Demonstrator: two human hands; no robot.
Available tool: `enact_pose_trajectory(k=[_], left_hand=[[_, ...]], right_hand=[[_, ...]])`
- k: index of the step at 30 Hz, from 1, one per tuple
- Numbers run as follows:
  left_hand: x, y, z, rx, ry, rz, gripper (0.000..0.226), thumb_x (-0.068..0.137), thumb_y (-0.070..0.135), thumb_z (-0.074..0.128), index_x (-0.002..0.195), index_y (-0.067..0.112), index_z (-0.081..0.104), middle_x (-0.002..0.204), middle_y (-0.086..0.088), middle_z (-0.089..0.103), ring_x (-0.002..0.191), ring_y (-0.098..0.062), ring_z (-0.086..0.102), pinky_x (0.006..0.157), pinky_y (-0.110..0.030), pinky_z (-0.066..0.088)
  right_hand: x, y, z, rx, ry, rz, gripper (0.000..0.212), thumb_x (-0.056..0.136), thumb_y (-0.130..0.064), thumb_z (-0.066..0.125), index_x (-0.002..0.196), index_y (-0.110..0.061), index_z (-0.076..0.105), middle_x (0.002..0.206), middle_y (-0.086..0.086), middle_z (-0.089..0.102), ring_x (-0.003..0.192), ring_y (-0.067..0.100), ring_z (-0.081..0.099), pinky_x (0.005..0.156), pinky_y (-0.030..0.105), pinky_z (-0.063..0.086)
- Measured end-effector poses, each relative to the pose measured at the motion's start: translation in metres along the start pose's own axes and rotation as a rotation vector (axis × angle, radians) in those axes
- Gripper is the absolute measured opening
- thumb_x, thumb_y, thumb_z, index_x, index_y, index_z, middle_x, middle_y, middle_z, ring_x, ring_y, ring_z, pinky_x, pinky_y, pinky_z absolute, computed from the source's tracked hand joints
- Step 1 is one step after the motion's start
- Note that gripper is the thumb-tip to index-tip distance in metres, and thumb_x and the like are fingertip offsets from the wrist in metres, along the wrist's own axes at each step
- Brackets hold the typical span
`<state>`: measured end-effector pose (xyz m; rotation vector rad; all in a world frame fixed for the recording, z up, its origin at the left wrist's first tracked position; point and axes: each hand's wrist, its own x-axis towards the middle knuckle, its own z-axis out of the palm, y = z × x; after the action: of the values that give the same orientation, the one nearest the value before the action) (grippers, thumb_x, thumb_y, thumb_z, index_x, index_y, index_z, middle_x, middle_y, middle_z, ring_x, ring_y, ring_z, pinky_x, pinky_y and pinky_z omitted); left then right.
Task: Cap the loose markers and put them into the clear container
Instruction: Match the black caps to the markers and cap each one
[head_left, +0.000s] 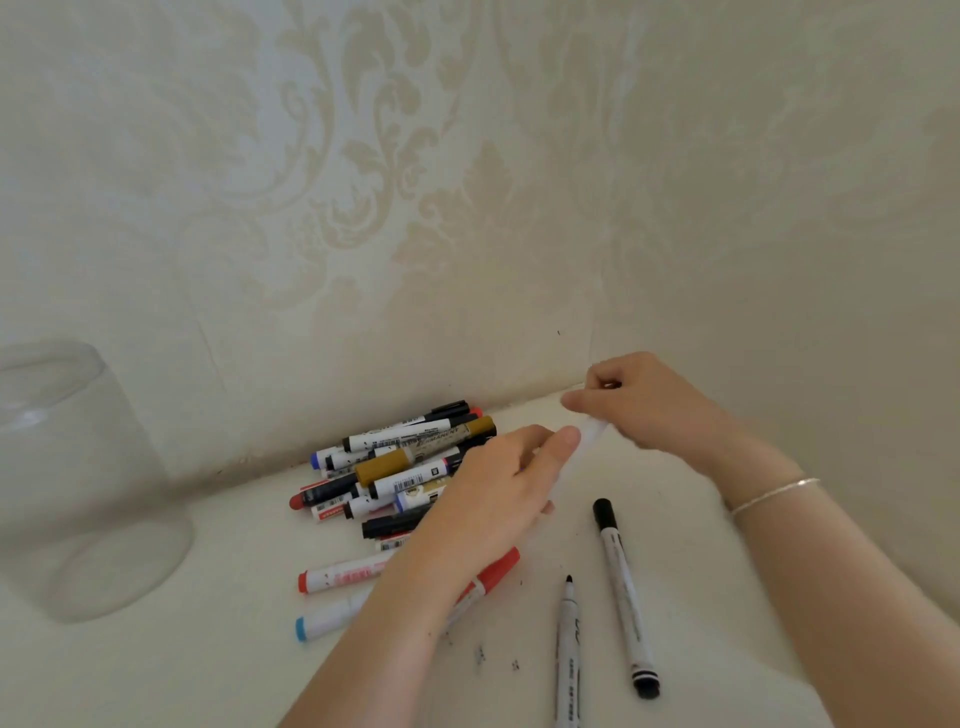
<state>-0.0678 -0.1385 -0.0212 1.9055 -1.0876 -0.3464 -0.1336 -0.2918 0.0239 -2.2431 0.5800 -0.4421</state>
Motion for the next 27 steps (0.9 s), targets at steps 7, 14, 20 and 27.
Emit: enact_pose_trajectory(k=[7,14,20,27], left_hand=[[0.005,-0.012,-0.016,0.372,0.210,-0.104,0.016,0.096,0.035,0.050,0.096,0.028,0.064,0.085,0.010,0.069,0.074,-0.008,0.063,0.071,-0.033,0.055],[0.010,-0.024,-0.024,0.395,0.306,-0.137,0.021,0.094,0.016,0.050,0.105,0.024,0.066,0.101,0.005,0.062,0.078,-0.010,0.059,0.075,-0.031,0.051],[0.012,-0.030,-0.019,0.344,0.326,-0.085,0.028,0.096,0.010,0.050,0.117,0.018,0.065,0.117,0.003,0.057,0.098,-0.010,0.057,0.085,-0.018,0.042],[0.014,-0.030,-0.021,0.289,0.310,-0.093,0.028,0.096,0.009,0.048,0.118,0.017,0.064,0.117,0.003,0.055,0.094,-0.011,0.058,0.082,-0.018,0.042]], right_hand=[[-0.009,0.021,-0.039,-0.445,-0.324,0.356,0.034,0.077,-0.018,0.072,0.056,-0.009,0.047,0.047,0.003,0.035,0.035,0.014,0.027,0.041,0.016,0.022],[0.003,0.033,0.005,-0.676,-0.227,0.403,0.017,0.086,-0.020,0.060,0.079,-0.009,0.049,0.070,0.002,0.050,0.060,0.017,0.052,0.053,0.024,0.041],[0.002,0.014,0.018,-0.523,-0.048,0.128,0.031,0.087,-0.017,0.057,0.118,-0.015,0.053,0.116,0.003,0.051,0.097,0.018,0.050,0.076,0.025,0.040],[-0.028,-0.020,0.026,-0.562,-0.426,0.179,0.033,0.088,-0.020,0.058,0.119,-0.010,0.053,0.095,0.003,0.060,0.074,0.016,0.054,0.055,0.020,0.037]])
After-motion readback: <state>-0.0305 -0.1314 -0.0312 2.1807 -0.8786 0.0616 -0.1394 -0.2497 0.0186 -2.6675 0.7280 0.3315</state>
